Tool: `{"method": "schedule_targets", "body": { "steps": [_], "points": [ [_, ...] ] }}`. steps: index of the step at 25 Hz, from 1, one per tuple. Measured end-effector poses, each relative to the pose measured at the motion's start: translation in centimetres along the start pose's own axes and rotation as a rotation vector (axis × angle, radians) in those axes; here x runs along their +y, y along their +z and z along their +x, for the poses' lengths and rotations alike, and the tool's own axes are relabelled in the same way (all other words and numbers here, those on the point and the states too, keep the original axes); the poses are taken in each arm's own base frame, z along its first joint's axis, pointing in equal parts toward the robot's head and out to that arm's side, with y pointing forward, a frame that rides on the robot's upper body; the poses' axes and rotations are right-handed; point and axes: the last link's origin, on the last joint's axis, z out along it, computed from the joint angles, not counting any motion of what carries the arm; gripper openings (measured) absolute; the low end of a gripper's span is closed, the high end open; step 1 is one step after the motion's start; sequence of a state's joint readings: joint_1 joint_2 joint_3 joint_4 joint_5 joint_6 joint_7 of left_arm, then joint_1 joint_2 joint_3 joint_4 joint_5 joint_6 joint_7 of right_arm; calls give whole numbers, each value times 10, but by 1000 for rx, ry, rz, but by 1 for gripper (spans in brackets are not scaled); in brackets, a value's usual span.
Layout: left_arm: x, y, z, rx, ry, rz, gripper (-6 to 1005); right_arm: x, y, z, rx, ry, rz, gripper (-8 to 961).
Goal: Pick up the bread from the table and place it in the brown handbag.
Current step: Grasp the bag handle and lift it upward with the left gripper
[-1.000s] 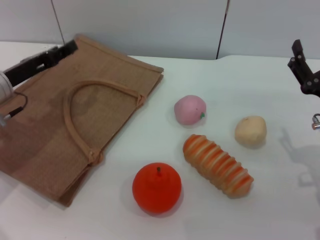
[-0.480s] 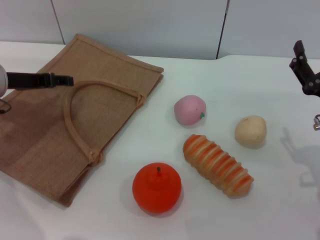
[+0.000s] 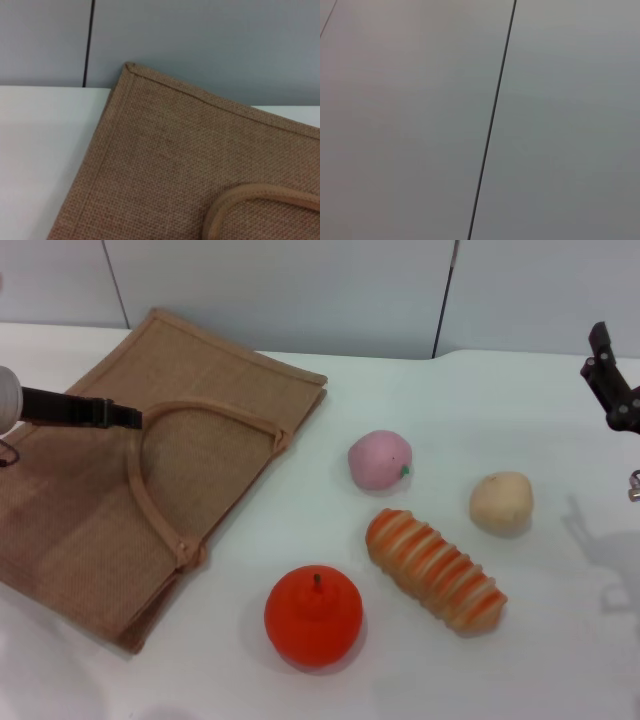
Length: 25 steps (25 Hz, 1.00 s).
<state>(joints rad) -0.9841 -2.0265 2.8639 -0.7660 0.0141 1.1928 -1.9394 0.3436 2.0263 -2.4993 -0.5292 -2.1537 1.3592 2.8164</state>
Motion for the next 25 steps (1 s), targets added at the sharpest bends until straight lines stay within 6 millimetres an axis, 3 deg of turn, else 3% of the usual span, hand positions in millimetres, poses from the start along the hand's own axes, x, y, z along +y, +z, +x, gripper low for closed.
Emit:
{"method": "schedule_targets", "body": {
  "steps": [4, 9, 17, 25],
  "points": [
    [1, 5, 0, 3, 22, 9, 525, 0, 1, 0, -1, 0, 0, 893],
    [5, 14, -1, 4, 43, 11, 537, 0, 1, 0, -2, 0, 1, 892],
    [7, 28, -5, -15, 67, 44, 661, 0, 1, -1, -6, 1, 1, 892],
    [7, 34, -7, -15, 73, 71, 658, 0, 1, -1, -7, 1, 3, 892]
  ]
}}
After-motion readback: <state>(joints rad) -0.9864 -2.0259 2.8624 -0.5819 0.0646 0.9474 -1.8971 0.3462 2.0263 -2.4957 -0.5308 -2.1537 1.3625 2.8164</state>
